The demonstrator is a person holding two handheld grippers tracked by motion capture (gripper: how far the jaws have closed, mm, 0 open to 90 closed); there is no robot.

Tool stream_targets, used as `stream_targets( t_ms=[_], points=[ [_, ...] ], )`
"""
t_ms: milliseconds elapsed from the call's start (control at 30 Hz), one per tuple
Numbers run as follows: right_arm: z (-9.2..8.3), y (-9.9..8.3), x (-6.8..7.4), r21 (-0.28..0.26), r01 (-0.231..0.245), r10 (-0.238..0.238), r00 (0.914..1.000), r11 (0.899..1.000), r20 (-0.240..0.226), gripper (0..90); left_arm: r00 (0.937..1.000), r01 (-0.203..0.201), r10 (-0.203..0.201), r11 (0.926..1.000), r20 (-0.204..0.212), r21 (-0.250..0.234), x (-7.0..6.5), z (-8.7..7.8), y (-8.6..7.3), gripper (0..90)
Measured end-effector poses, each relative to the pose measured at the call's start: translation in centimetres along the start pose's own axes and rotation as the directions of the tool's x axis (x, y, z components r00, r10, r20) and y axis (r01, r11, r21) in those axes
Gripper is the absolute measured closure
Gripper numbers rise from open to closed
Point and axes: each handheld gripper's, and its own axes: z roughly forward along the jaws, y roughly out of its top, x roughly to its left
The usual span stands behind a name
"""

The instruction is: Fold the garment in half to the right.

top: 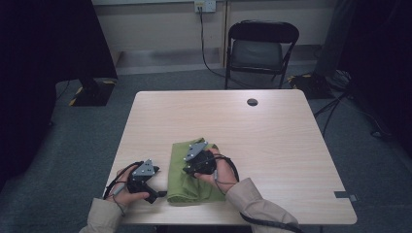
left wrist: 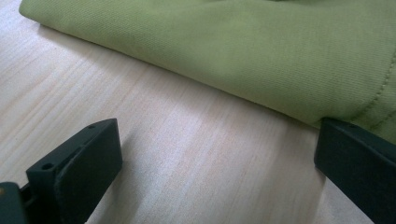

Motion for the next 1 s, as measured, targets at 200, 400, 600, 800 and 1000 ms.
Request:
stream_targets(
  t_ms=[200,400,600,800,1000],
  points=[
    [-2.0,-2.2,-0.9,-0.003,-0.033,0.033,0.9991,0.999,0.025,63.5,1.0000,0.001,-0.001,1.0000,0.000,0.000,0.0,0.0,0.0,0.0],
    [-3.6,-3.4,-1.5,-0.051,-0.084,0.086,0.9955,0.995,0.040,56.9,1.0000,0.002,-0.002,1.0000,-0.001,-0.001,0.0,0.0,0.0,0.0],
    [-3.9,-2.2,-1.6,-0.140,-0.138,0.148,0.9869,0.980,0.064,41.9,1.0000,0.002,-0.002,1.0000,0.000,-0.001,0.1,0.0,0.0,0.0],
    [-2.7,-0.8,-2.4,-0.178,-0.245,0.258,0.9648,0.953,0.052,45.3,1.0000,0.001,-0.001,1.0000,0.000,0.000,0.1,0.0,0.0,0.0],
    [-0.9,1.2,-1.8,-0.150,-0.330,0.348,0.9310,0.932,0.111,35.1,1.0000,0.001,-0.001,1.0000,0.000,-0.001,0.1,0.0,0.0,0.0]
  ],
)
